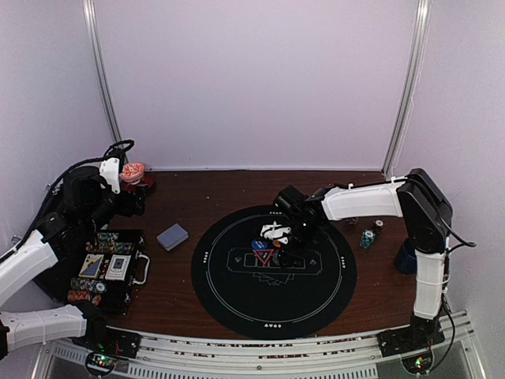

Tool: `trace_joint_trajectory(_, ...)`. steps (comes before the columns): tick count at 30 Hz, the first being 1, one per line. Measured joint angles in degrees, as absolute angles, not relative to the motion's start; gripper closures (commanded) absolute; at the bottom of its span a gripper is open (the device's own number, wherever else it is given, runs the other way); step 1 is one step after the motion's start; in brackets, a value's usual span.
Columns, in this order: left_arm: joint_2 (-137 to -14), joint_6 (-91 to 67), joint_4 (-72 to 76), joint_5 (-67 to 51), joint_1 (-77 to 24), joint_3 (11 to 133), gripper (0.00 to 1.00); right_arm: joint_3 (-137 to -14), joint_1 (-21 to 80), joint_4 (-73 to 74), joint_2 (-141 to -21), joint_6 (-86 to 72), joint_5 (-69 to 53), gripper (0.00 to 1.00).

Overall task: Distribute texas hold em gaming equipment
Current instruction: Pick up the dealer button from the poker table mat.

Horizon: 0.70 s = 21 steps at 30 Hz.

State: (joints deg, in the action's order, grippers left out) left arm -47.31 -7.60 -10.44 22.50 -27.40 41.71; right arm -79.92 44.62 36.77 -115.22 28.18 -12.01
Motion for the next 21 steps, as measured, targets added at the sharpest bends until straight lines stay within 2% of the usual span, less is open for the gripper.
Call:
trace_joint_trajectory(10, -47.3, -7.6, -10.4, 22.5, -27.4, 41.7, 0.02, -80.3, 44.2, 38.0, -114.5, 27.9, -11.9, 0.53)
trace_joint_trajectory(21, -47.3, -7.6, -10.4, 22.5, -27.4, 41.7, 0.02, -87.7, 40.1, 35.0, -112.9, 23.5, -6.5, 0.53)
